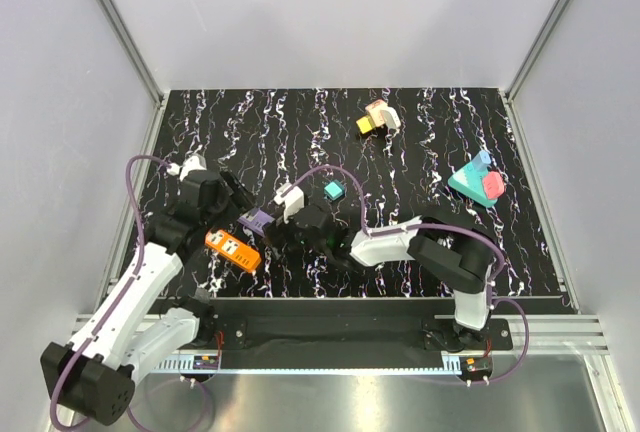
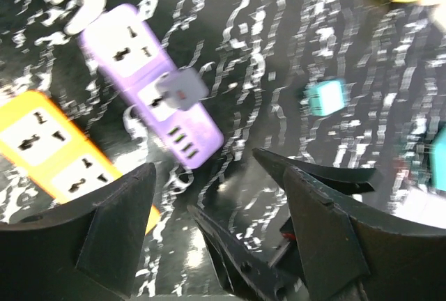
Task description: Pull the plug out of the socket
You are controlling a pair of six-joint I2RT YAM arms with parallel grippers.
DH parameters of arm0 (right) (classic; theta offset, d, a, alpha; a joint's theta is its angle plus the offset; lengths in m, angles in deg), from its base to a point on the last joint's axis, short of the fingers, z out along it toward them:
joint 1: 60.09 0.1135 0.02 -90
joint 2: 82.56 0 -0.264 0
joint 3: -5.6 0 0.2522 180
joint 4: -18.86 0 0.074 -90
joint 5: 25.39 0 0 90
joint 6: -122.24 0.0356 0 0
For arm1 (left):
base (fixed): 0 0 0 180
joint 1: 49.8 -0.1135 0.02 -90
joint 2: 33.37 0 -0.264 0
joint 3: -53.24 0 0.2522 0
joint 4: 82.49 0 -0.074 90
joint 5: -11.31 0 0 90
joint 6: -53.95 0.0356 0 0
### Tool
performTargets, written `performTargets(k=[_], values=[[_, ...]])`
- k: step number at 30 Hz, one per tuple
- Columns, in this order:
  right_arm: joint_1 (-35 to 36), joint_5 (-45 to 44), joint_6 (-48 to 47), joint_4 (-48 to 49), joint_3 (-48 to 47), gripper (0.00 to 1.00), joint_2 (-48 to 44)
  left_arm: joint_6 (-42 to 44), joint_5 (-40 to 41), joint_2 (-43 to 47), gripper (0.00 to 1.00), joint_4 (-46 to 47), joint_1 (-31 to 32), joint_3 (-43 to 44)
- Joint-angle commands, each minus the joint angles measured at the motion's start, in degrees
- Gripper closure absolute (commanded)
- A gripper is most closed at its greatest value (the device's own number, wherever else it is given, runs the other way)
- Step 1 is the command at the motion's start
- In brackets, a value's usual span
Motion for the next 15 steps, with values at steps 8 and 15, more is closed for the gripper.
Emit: performTargets(k=[8, 15], values=[[-0.18, 10.09, -5.51, 4.53, -2.19, 0.0, 4.88, 2.7, -1.5, -7.72, 0.22, -1.34, -1.77, 4.11], [-1.93, 11.48, -5.69, 5.75, -4.56, 0.06, 10.86, 1.56, -1.94, -7.99, 0.22, -0.37, -3.18, 3.85]])
